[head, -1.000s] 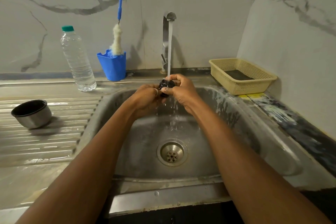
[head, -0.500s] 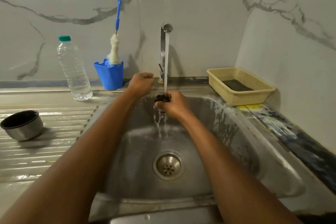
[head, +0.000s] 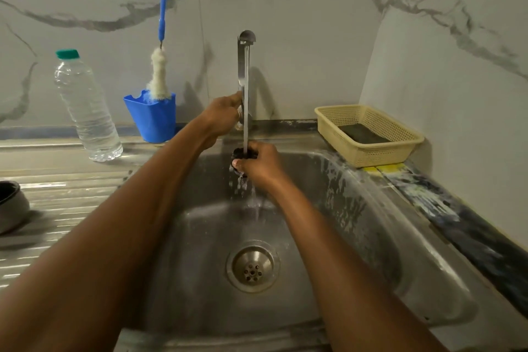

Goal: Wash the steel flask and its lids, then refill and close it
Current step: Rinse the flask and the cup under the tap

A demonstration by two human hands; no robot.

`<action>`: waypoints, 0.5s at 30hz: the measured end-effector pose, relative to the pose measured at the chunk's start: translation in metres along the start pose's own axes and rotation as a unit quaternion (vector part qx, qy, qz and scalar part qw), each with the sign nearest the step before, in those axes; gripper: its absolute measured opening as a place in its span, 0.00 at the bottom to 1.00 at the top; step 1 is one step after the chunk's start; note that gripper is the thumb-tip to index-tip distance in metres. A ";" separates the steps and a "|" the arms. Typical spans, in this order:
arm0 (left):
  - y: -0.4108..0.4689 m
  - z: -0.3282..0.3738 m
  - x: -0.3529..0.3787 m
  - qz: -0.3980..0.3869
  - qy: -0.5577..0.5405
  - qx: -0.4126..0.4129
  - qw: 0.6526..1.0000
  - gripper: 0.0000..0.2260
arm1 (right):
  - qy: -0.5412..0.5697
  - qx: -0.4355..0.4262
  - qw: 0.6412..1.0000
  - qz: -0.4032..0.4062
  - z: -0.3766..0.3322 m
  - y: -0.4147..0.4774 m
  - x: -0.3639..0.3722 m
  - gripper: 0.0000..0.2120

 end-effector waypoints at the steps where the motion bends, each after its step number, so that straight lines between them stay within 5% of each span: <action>1: 0.000 0.004 0.003 -0.013 0.017 0.011 1.000 0.27 | 0.003 0.000 1.000 0.000 0.000 0.000 0.000 0.09; 7: -0.005 0.003 0.007 -0.072 0.073 0.029 0.994 0.41 | 0.021 -0.002 1.000 -0.005 -0.005 -0.005 -0.006 0.16; 13: -0.045 -0.006 0.005 -0.074 0.060 0.003 0.995 0.32 | 0.073 0.035 0.996 -0.020 -0.015 -0.017 -0.006 0.02; 15: -0.066 -0.011 0.005 -0.094 0.046 -0.011 0.994 0.28 | 0.064 0.048 0.997 -0.004 -0.019 -0.023 -0.012 0.05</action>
Point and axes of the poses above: each hand's wrist, its own y-axis towards the middle knuckle, its own x-axis out of the palm, z = x × y, the point moved 8 cm from there along y, towards the middle knuckle, and after that the axes turned 4 degrees about y, right-handed, at the moved point
